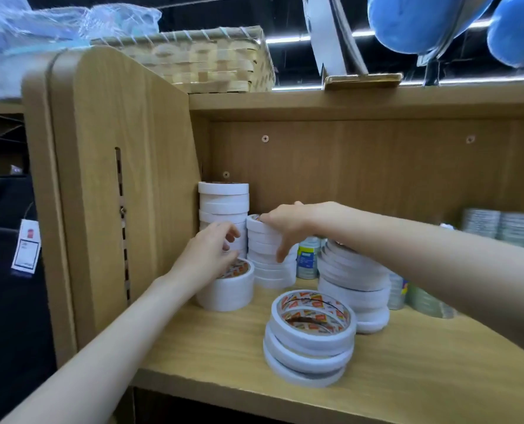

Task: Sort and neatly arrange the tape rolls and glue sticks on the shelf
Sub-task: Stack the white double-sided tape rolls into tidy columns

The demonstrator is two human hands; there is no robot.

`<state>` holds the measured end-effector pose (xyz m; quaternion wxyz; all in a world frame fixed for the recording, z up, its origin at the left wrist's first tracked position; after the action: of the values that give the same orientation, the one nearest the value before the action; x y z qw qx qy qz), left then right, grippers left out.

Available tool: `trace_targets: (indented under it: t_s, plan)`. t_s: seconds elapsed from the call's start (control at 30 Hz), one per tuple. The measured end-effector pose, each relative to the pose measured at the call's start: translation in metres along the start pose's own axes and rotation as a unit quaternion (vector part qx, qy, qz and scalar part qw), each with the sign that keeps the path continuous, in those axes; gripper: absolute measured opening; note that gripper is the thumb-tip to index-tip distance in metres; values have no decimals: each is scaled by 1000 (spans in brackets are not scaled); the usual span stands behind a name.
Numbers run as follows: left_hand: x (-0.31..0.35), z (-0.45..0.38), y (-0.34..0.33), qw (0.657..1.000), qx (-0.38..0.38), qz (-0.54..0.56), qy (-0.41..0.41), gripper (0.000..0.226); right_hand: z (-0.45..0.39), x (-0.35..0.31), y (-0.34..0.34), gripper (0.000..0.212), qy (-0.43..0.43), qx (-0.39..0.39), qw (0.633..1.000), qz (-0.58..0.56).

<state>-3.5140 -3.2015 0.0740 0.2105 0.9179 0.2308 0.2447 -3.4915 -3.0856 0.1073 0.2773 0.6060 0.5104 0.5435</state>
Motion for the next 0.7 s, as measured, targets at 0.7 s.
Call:
trace_targets:
  t_s: [0.7]
  plan:
    - [13,-5,-17,998,-20,-47,23,9,8,25,10,23,-8,106,985,-138]
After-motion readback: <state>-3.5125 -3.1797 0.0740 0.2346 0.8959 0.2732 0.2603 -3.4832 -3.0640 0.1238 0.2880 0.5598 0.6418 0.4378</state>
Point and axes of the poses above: each hand's wrist, its own z-axis away from the middle knuckle, its own y-axis out of the back of the hand, x = y × z, the point moved 8 cm from there along -z, towards the middle knuckle, and after that the axes turned 15 degrees about x, right-handed, at the moved point
